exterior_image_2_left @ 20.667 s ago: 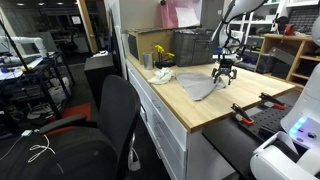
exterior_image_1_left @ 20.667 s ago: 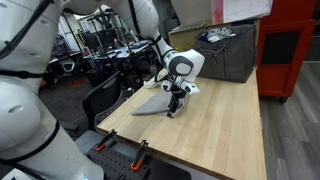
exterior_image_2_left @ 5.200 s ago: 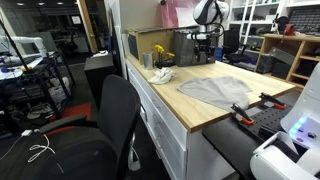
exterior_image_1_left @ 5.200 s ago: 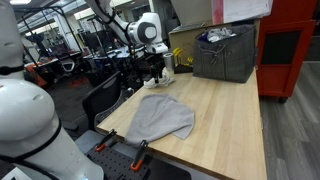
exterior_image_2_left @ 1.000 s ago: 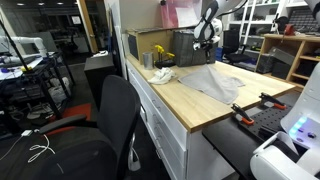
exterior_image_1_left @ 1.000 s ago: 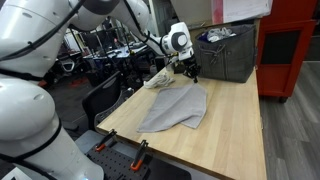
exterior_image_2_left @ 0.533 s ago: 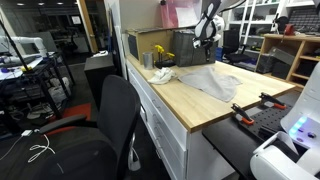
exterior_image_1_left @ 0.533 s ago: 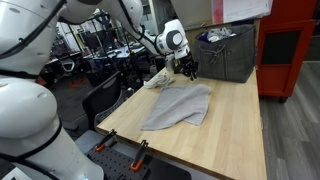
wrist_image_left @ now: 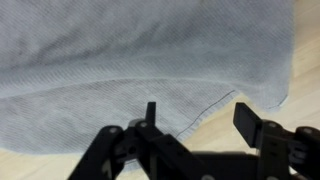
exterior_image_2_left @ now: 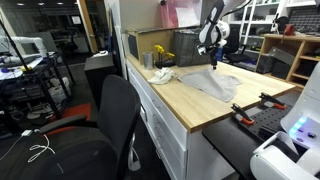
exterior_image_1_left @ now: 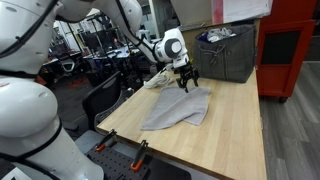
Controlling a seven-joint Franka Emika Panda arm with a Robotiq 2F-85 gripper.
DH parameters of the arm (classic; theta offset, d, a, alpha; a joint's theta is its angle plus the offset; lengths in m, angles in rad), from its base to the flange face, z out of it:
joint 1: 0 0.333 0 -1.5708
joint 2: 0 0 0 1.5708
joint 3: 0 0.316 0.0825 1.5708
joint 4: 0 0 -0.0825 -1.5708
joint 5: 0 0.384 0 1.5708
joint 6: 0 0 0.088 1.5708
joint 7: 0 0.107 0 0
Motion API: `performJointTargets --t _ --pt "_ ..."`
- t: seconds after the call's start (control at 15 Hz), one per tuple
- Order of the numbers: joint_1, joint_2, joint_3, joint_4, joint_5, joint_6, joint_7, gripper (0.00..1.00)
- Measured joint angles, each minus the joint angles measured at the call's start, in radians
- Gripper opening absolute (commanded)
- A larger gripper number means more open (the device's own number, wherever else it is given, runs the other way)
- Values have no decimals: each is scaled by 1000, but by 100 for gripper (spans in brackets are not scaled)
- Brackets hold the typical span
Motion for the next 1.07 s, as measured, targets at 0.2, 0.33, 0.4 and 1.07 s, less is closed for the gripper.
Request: performJointTargets --t 0.2,0.33,0.4,1.07 --pt "-53 -42 61 -75 23 0 -69 32" --pt "-91 -72 103 -122 49 0 -124 68" --pt "-106 -83 118 -143 60 -1 -142 64" --pt "-113 -115 115 -300 155 -38 -77 100"
